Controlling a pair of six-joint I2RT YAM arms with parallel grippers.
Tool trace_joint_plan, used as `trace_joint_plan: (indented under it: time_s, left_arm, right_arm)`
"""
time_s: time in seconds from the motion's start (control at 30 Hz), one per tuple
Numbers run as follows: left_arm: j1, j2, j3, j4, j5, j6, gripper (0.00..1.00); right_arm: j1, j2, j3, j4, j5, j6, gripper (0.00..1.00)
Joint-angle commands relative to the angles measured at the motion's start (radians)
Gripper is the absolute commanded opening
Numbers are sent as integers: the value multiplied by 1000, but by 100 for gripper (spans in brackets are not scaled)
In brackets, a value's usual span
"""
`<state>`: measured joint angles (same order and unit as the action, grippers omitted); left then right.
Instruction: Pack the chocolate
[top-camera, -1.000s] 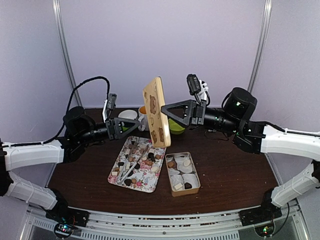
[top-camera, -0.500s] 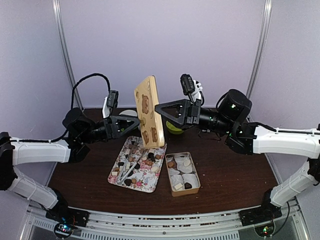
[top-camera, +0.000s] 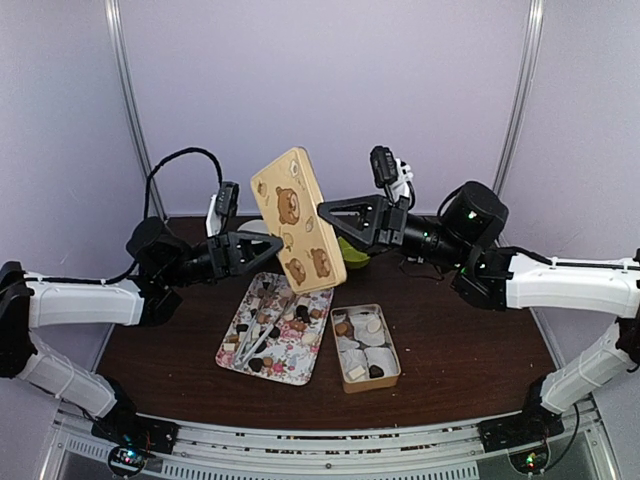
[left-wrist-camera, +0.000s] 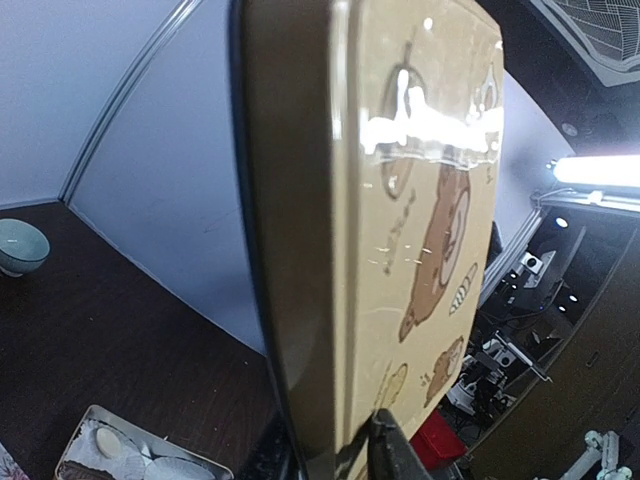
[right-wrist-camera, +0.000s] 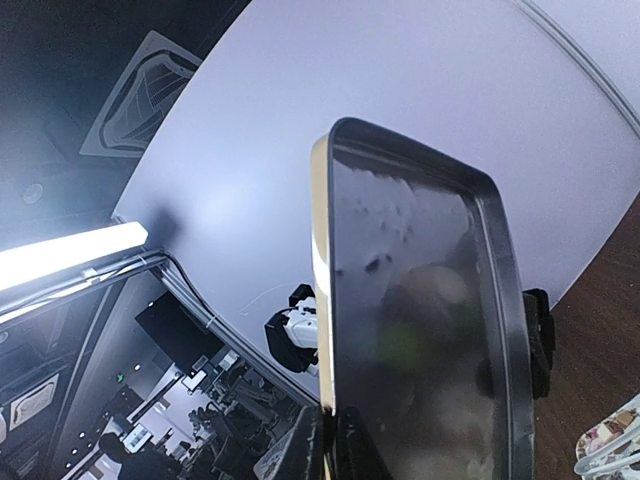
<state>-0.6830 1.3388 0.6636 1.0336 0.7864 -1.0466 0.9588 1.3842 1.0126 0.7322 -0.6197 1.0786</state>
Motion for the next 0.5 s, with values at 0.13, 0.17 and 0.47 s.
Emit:
trace_joint_plan:
  time_s: [0.13, 0.17, 0.47]
  left_arm:
    - [-9, 18, 2, 56, -9, -35, 7]
    - [-9, 22, 6, 57, -7, -39, 6]
    - [-10, 66, 42, -19, 12, -40, 3]
  right_arm:
    - [-32, -30, -122, 25, 22, -24, 10]
    - [-36, -30, -139, 27, 22, -25, 10]
    - [-90, -96, -224, -164, 75, -175, 14]
